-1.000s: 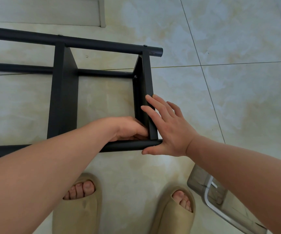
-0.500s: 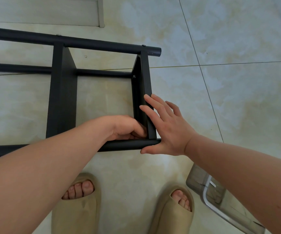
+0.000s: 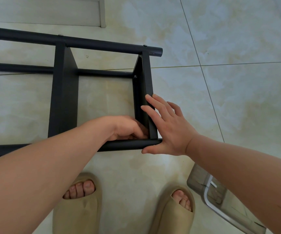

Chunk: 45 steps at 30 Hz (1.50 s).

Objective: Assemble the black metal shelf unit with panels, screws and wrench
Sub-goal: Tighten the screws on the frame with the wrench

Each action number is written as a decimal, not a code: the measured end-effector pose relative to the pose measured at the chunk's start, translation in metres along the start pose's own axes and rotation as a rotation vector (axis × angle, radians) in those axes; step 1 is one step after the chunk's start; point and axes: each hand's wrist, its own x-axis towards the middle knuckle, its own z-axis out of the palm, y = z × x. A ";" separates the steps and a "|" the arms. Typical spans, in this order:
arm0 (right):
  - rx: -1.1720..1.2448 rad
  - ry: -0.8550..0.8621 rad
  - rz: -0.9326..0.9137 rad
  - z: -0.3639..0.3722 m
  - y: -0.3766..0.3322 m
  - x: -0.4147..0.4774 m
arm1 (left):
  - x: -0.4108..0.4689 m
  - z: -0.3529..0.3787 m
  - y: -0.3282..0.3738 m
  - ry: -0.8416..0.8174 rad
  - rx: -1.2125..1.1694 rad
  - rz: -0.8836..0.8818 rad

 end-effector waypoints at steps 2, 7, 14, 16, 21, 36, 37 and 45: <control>-0.003 -0.003 0.001 0.000 0.000 0.000 | 0.002 0.000 0.000 -0.008 -0.005 -0.030; 0.007 0.005 0.002 0.000 -0.001 0.000 | 0.003 0.002 0.000 -0.008 -0.048 -0.006; -0.002 0.004 -0.001 0.000 0.000 0.000 | 0.003 0.000 -0.001 -0.024 -0.023 -0.029; -0.001 0.009 -0.002 0.000 -0.001 0.000 | 0.003 0.001 -0.001 -0.039 -0.067 -0.038; -0.002 0.014 -0.002 0.000 -0.001 0.000 | 0.002 0.004 0.001 -0.011 -0.029 0.049; 0.007 0.013 -0.003 0.000 -0.001 0.000 | 0.005 0.002 0.000 -0.039 -0.131 0.055; 0.006 0.010 -0.001 0.000 -0.001 0.000 | 0.005 0.003 0.001 -0.042 -0.110 0.052; 0.003 0.002 0.001 0.000 0.000 0.000 | 0.006 0.003 0.000 0.027 -0.019 0.050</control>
